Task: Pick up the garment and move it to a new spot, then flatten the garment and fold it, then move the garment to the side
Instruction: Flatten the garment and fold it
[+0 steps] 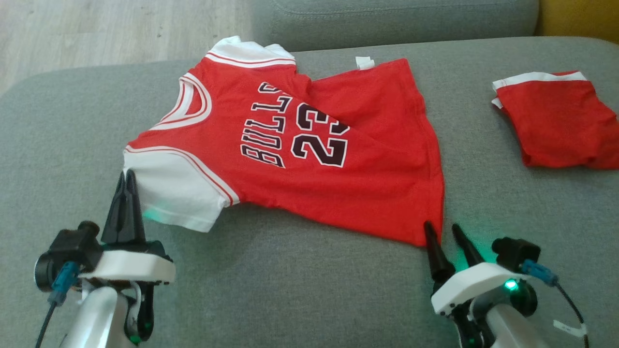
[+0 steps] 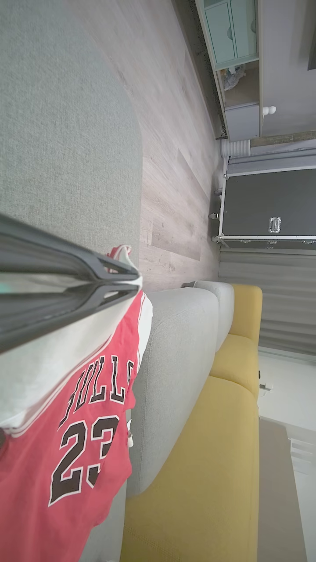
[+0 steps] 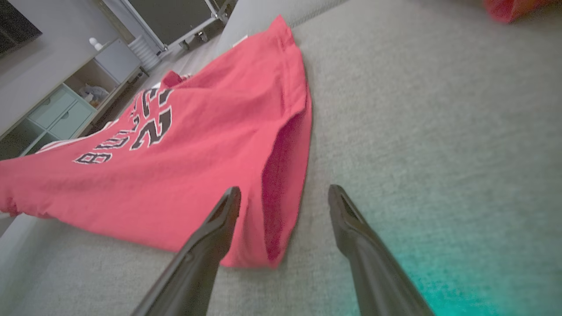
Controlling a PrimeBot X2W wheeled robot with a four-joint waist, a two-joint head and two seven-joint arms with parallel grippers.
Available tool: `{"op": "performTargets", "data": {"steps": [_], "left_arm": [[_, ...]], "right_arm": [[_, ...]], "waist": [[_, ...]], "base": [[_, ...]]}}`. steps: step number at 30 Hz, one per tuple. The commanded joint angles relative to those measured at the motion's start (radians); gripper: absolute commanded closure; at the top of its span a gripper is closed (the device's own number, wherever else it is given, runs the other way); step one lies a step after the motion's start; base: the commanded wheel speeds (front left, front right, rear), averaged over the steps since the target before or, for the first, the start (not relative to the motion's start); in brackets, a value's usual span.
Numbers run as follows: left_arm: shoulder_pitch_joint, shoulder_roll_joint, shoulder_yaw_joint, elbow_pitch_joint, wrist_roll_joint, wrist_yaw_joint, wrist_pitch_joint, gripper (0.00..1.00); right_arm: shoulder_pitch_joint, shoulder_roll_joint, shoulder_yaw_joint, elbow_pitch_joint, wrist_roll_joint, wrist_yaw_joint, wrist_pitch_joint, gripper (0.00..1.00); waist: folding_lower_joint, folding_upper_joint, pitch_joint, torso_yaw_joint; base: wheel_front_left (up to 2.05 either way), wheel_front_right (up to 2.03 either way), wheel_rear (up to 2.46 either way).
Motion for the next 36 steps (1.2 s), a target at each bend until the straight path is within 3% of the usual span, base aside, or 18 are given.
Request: {"op": "performTargets", "data": {"steps": [1,11,12,13,14,24,36], "left_arm": [[-0.026,0.015,0.048,-0.039,0.011,-0.006,-0.012,1.0],[-0.02,-0.001,0.065,-0.054,0.035,-0.025,-0.012,1.0],[-0.02,-0.002,0.068,-0.054,0.036,-0.025,-0.012,1.0],[-0.018,-0.003,0.071,-0.052,0.038,-0.026,-0.012,1.0],[-0.014,-0.003,0.076,-0.045,0.04,-0.025,-0.012,1.0],[-0.022,0.003,0.116,-0.033,-0.018,-0.034,0.0,1.0],[-0.106,0.014,0.183,-0.181,-0.141,-0.043,0.097,1.0]], "right_arm": [[-0.041,-0.002,0.037,-0.003,0.015,-0.001,0.002,0.0],[-0.079,-0.002,0.146,0.14,0.093,-0.001,0.057,0.0],[-0.081,-0.002,0.158,0.143,0.104,-0.001,0.06,0.24],[-0.084,-0.002,0.17,0.143,0.116,-0.001,0.058,0.71],[-0.092,-0.002,0.197,0.133,0.134,-0.001,0.045,1.0],[-0.144,-0.002,0.183,0.028,0.162,-0.001,-0.05,1.0],[-0.228,-0.002,0.03,-0.198,0.007,-0.001,-0.064,1.0]], "waist": [[0.0,0.0,-0.001,0.005],[0.0,0.0,-0.004,0.026],[0.0,0.0,-0.005,0.026],[0.0,0.0,-0.006,0.024],[0.0,0.0,-0.01,0.02],[0.0,0.0,-0.043,-0.018],[0.0,0.0,-0.085,-0.039]], "base": [[0.0,0.0,0.0],[0.0,0.0,0.0],[0.0,0.0,0.0],[0.0,0.0,0.0],[0.0,0.0,0.0],[0.0,0.0,0.0],[0.0,0.0,0.0]]}}
